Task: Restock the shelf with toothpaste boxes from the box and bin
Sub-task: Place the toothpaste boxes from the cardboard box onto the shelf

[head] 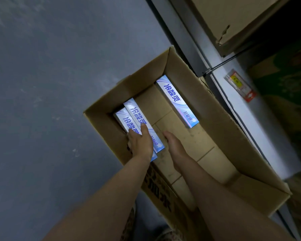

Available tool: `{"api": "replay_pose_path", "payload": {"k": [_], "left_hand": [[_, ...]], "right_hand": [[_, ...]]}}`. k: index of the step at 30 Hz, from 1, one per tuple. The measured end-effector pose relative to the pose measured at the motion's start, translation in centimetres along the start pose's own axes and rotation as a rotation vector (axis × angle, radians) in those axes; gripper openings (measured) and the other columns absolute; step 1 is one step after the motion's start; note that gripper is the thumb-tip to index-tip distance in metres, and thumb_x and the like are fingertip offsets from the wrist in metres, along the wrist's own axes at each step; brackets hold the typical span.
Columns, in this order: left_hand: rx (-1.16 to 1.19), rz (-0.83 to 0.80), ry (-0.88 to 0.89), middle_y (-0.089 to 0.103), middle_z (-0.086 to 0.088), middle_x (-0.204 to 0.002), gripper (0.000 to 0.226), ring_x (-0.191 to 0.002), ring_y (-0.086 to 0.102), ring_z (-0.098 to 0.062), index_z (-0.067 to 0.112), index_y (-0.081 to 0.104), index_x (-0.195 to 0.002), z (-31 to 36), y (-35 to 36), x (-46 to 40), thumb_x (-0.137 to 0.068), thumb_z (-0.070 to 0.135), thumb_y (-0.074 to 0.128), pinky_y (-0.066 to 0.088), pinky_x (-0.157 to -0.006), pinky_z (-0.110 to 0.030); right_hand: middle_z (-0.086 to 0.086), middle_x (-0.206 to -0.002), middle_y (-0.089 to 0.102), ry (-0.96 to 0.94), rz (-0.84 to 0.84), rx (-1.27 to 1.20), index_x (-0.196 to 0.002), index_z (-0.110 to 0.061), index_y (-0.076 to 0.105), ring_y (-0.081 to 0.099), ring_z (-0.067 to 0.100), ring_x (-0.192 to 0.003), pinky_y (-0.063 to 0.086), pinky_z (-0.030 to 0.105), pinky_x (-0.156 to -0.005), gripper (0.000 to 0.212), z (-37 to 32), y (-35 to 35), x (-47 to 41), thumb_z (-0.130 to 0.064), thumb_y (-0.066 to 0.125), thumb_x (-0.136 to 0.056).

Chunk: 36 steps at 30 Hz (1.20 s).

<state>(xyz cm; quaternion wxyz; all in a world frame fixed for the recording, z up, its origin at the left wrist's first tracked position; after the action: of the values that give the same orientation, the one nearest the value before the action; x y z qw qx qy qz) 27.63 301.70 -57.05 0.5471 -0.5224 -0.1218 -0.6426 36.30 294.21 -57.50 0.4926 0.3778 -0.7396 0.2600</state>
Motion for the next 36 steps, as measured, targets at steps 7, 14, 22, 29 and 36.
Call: {"api": "replay_pose_path", "payload": {"k": [7, 14, 22, 29, 36], "left_hand": [[-0.004, -0.117, 0.014, 0.027, -0.004, -0.162, 0.065, -0.147, 0.029, -0.027, 0.024, 0.026, -0.158, -1.3, 0.5, -1.1, -0.102, 0.057, 0.030, 0.022, -0.121, -0.045], [0.192, -0.248, -0.232, 0.067, -0.002, -0.116, 0.055, -0.095, 0.066, -0.020, 0.022, 0.056, -0.134, -2.4, 2.5, -1.3, -0.102, 0.061, 0.035, 0.051, -0.081, -0.034], [0.200, -0.307, -0.159, 0.068, -0.003, -0.121, 0.049, -0.101, 0.066, -0.020, 0.024, 0.058, -0.132, -2.2, 3.1, -0.7, -0.105, 0.054, 0.031, 0.050, -0.086, -0.031], [0.166, -0.298, -0.159, 0.069, -0.005, -0.107, 0.040, -0.093, 0.067, -0.022, 0.019, 0.063, -0.119, -1.4, 2.7, 1.0, -0.107, 0.046, 0.037, 0.054, -0.082, -0.032], [0.291, -0.310, -0.241, 0.072, -0.006, -0.087, 0.036, -0.053, 0.069, -0.011, 0.013, 0.068, -0.099, 0.7, 1.4, 3.7, -0.100, 0.047, 0.054, 0.049, -0.040, -0.019]], "right_hand": [[-0.003, -0.117, 0.071, -0.096, 0.106, -0.037, -0.123, -0.020, 0.064, 0.066, 0.014, -0.106, 0.049, 0.029, -0.086, 0.031, 0.7, -1.0, -1.1, -0.037, 0.047, -0.103], [-0.007, -0.115, 0.071, -0.178, 0.092, 0.023, -0.129, -0.024, 0.058, 0.068, 0.006, -0.099, 0.049, 0.022, -0.079, 0.031, 1.5, -2.2, -2.0, -0.040, 0.049, -0.104], [-0.008, -0.107, 0.076, -0.230, 0.031, -0.095, -0.119, -0.025, 0.068, 0.072, 0.004, -0.092, 0.052, 0.012, -0.067, 0.026, 1.6, -1.8, -1.2, -0.040, 0.058, -0.100], [-0.003, -0.105, 0.075, -0.246, 0.159, -0.130, -0.113, -0.017, 0.065, 0.075, 0.011, -0.088, 0.059, 0.023, -0.068, 0.043, 0.5, -2.7, 0.5, -0.030, 0.086, -0.078], [-0.002, -0.099, 0.077, -0.262, 0.254, -0.205, -0.109, -0.019, 0.069, 0.076, 0.013, -0.084, 0.061, 0.033, -0.070, 0.034, -0.9, -3.0, 3.0, -0.024, 0.085, -0.080]]}}
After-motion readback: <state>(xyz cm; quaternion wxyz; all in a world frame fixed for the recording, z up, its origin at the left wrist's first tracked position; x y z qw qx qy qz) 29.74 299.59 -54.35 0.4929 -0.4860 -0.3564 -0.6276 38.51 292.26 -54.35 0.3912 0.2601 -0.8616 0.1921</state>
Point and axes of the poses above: each hand's wrist, its own x-axis away from the middle knuckle, its own y-axis out of the palm, z = x × y, the point moved 1 cm from there along -x, towards the middle knuckle
